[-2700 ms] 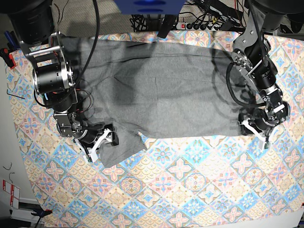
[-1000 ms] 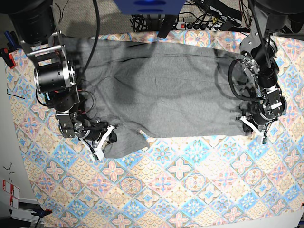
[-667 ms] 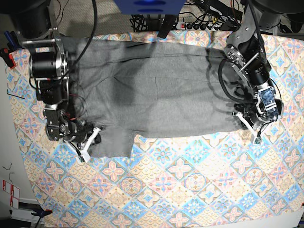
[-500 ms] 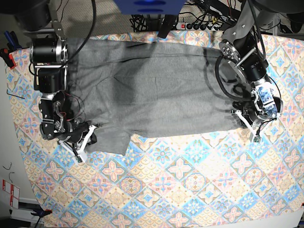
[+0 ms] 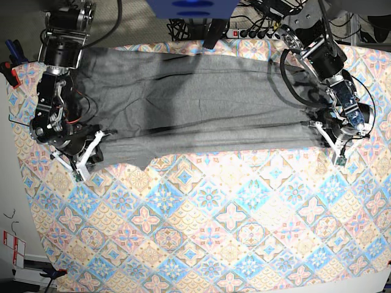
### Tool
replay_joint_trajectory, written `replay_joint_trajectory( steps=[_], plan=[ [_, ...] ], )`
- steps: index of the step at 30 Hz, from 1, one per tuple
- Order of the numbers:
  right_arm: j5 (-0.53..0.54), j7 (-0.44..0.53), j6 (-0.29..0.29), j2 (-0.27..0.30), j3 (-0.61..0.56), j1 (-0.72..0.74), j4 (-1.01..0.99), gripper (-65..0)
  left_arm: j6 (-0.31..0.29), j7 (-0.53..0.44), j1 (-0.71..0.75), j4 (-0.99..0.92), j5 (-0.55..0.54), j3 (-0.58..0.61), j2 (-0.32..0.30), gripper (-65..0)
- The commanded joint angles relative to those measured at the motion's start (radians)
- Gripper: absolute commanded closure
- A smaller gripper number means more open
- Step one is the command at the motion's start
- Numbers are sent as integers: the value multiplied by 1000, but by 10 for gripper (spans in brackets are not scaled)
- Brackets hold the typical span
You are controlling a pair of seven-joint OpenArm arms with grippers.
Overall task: Fold the T-shirt properly
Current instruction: 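Lift the hem and fold it over onto the folded edge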
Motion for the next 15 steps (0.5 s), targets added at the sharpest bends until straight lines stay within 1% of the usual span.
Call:
replay_joint_trajectory(
  steps=[1, 5, 8, 11, 15],
  plan=[
    [-16, -5, -12, 21, 31, -9, 52, -6, 20, 0, 4, 40, -9, -2, -19, -23],
    [-16, -22, -12, 19, 82, -93, 165, -6, 20, 50, 67, 124, -78, 0, -24, -23],
    [-16, -54, -12, 18, 96, -149, 231, -6, 20, 59, 118, 186, -115, 5, -22, -23],
    [-14, -58, -12, -4, 96, -195, 299, -6, 20, 59, 156, 216, -122, 5, -21, -23],
    [-11, -60, -12, -10, 96, -256, 366, -6, 20, 59, 207, 272, -124, 2, -21, -23]
  ],
)
